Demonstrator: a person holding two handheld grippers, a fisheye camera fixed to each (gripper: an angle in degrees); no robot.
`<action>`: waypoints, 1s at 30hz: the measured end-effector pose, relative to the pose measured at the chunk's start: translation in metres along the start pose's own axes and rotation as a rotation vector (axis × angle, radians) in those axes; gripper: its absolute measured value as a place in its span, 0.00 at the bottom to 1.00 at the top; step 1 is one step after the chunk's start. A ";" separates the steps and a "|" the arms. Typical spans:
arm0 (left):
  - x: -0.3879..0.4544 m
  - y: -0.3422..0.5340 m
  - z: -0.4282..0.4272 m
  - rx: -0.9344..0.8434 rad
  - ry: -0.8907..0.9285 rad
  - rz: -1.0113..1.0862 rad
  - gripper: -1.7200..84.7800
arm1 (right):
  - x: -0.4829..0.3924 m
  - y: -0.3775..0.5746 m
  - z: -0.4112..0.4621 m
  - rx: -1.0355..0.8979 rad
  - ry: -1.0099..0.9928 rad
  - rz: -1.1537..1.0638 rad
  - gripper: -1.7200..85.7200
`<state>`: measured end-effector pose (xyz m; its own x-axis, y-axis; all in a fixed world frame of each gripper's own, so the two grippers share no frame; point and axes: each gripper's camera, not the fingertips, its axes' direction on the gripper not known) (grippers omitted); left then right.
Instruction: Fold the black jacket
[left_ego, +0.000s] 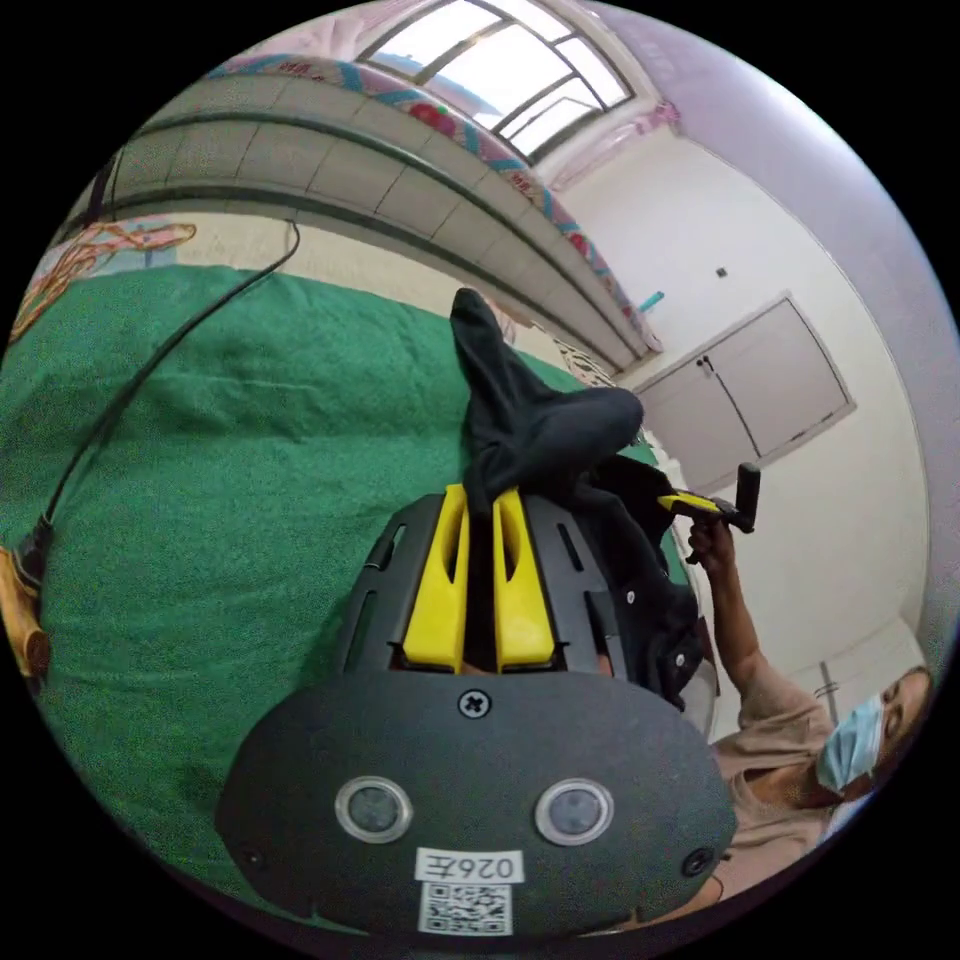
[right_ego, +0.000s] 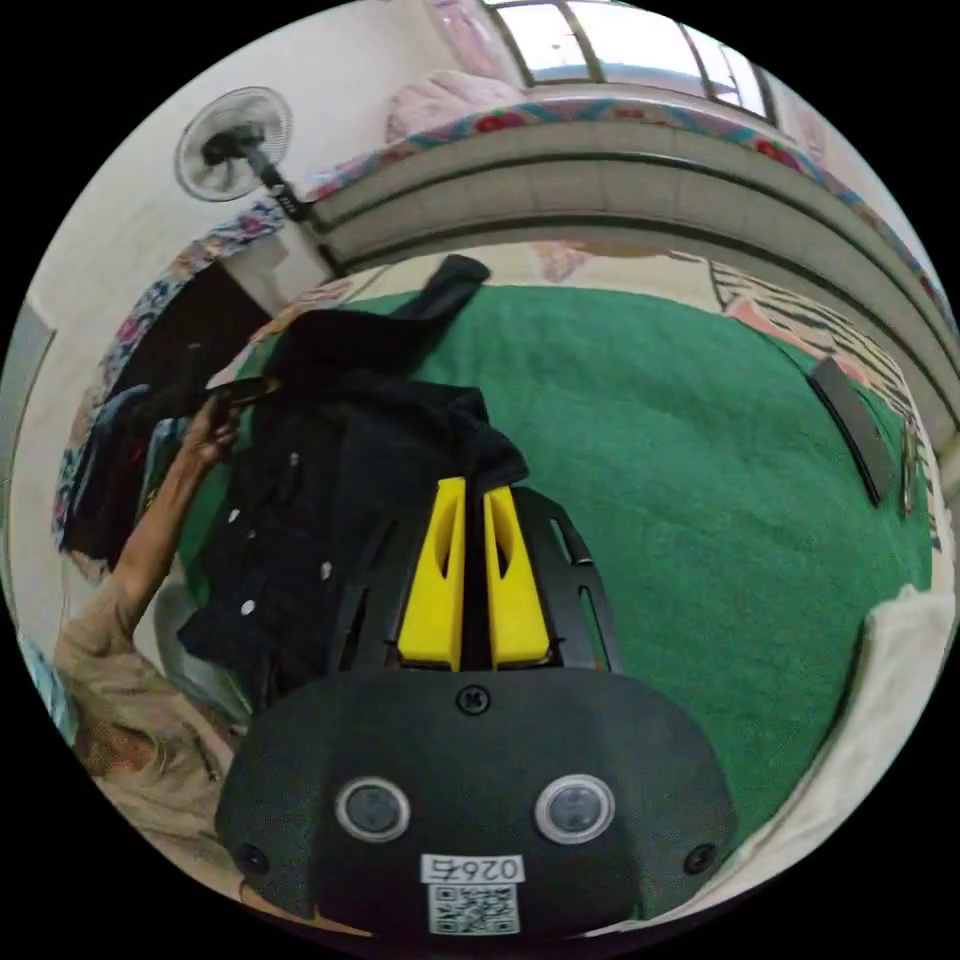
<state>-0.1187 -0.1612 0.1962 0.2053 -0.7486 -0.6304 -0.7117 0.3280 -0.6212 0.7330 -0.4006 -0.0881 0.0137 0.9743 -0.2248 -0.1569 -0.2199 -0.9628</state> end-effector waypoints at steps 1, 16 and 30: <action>0.004 0.003 -0.005 0.004 0.006 0.031 0.06 | -0.016 0.009 -0.023 0.031 -0.036 -0.080 0.01; 0.087 0.007 -0.002 -0.087 -0.036 0.240 0.18 | 0.092 0.017 -0.134 0.200 0.078 0.209 0.15; 0.247 0.195 0.114 -0.610 -0.407 0.808 0.04 | 0.115 0.157 -0.122 0.039 -0.156 0.288 0.02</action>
<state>-0.1304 -0.2166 -0.1342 -0.3454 -0.1568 -0.9253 -0.9268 0.2121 0.3100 0.8305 -0.3289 -0.2832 -0.1878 0.8688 -0.4581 -0.1701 -0.4881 -0.8560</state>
